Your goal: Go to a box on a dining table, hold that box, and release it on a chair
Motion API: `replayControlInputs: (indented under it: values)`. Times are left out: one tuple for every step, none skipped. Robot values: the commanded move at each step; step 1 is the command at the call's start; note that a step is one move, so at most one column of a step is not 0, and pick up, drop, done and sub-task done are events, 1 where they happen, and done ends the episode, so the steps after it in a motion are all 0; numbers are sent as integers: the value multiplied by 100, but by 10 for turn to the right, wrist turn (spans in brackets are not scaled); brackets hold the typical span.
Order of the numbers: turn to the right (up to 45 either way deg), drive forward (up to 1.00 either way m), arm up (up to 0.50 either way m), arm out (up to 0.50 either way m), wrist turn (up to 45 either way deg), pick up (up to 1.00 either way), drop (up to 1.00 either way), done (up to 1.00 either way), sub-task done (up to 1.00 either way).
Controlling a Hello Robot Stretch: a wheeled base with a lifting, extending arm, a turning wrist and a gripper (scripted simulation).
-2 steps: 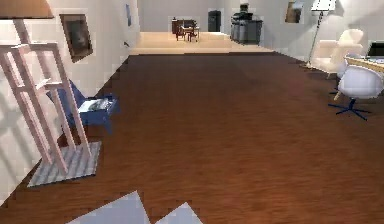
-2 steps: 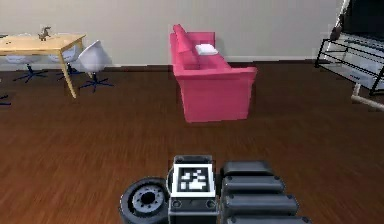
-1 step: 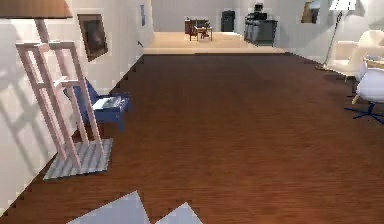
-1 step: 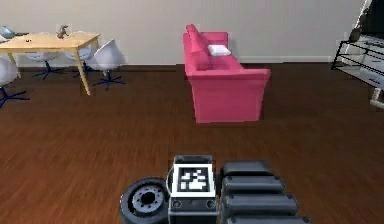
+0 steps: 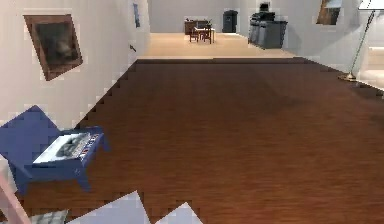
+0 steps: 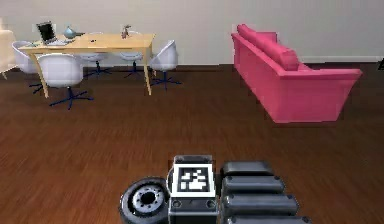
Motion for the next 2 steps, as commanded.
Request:
replayControlInputs:
  values:
    - [0,100,0,0,0,0,0,0,0]
    - [0,100,0,0,0,0,0,0,0]
